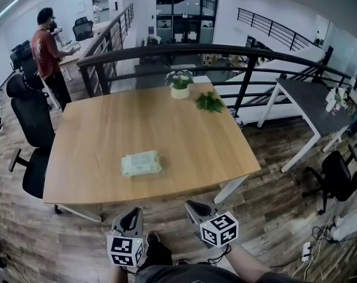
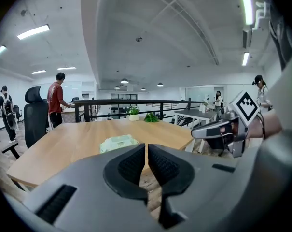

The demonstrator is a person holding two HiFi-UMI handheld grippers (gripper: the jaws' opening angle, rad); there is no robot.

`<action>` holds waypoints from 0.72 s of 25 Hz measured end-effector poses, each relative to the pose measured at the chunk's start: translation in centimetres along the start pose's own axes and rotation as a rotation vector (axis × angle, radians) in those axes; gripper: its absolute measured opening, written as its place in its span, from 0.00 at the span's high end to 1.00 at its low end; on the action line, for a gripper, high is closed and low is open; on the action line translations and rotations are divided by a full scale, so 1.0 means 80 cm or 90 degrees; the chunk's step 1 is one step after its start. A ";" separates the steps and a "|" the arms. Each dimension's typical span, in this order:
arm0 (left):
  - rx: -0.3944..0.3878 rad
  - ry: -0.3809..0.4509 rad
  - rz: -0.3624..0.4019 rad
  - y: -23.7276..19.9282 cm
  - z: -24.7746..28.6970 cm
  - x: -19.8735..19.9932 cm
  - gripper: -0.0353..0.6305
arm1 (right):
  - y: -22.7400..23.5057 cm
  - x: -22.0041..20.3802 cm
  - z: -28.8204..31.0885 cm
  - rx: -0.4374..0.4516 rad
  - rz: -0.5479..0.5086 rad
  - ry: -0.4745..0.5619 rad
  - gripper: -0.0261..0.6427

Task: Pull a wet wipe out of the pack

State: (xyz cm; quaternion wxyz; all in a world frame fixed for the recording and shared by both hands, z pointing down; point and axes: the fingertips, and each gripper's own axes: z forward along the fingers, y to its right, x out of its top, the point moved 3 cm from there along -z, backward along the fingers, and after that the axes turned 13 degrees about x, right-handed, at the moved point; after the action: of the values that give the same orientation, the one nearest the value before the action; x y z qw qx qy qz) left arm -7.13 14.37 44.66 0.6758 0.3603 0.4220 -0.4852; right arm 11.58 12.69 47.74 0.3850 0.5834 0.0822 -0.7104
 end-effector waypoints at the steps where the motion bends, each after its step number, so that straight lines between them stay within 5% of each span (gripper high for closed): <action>1: -0.004 -0.001 -0.001 -0.007 0.012 0.002 0.91 | 0.006 0.004 0.010 -0.004 0.000 -0.002 0.92; 18: -0.076 -0.021 0.009 -0.109 0.152 0.020 0.91 | 0.058 0.061 0.147 -0.064 0.032 -0.019 0.92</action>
State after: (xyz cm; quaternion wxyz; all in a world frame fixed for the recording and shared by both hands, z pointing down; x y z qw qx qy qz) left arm -12.50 0.52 47.16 0.7065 0.3144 0.4365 -0.4599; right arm 5.50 0.63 48.55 0.4328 0.5549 0.0972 -0.7038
